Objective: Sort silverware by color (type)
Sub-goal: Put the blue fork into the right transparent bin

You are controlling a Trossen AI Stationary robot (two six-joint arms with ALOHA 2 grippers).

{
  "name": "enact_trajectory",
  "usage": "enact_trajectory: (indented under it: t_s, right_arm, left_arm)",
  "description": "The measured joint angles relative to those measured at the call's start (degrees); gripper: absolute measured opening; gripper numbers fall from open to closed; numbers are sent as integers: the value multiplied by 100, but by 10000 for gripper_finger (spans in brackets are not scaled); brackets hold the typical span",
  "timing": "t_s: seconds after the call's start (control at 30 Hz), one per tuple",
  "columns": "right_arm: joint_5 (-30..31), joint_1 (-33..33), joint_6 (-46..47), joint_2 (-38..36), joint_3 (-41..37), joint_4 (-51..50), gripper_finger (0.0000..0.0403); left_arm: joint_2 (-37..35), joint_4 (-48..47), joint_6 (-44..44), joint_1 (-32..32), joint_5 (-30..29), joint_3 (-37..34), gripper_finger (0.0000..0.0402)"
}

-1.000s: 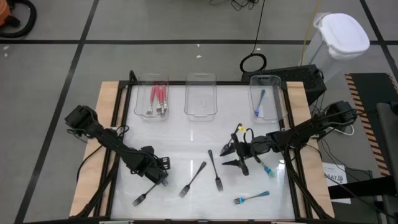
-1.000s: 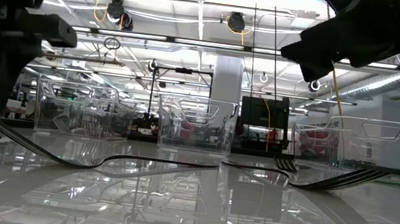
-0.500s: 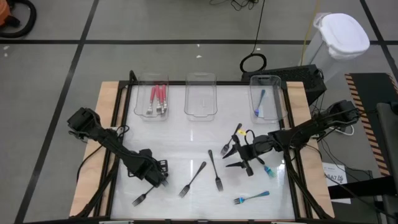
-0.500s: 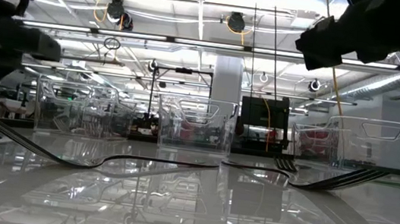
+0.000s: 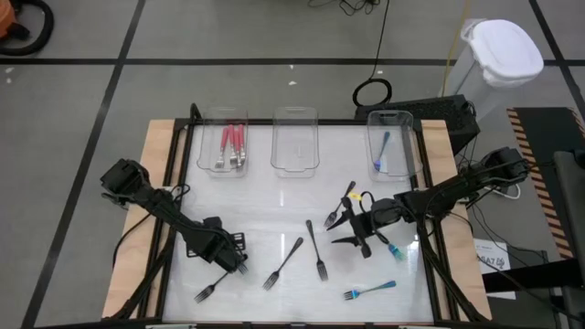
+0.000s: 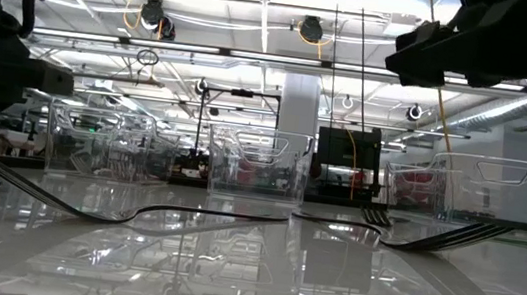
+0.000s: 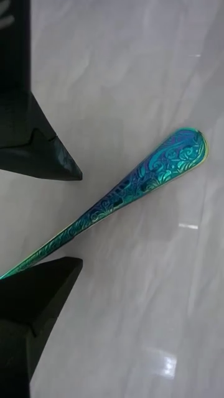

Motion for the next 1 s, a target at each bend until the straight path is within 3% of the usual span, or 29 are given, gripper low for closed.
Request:
enact_trajectory:
  t_s: [0.23, 0.73, 1.0]
  right_arm:
    - [232, 0, -55, 0, 0, -2, 171]
    - [232, 0, -72, 0, 0, 2, 171]
    - [232, 0, -72, 0, 0, 4, 171]
  left_arm:
    - [32, 44, 199, -10, -61, -4, 205]
    - [58, -4, 1001, 7, -1193, -23, 31]
    - [80, 100, 1544, 213, -2213, -52, 14]
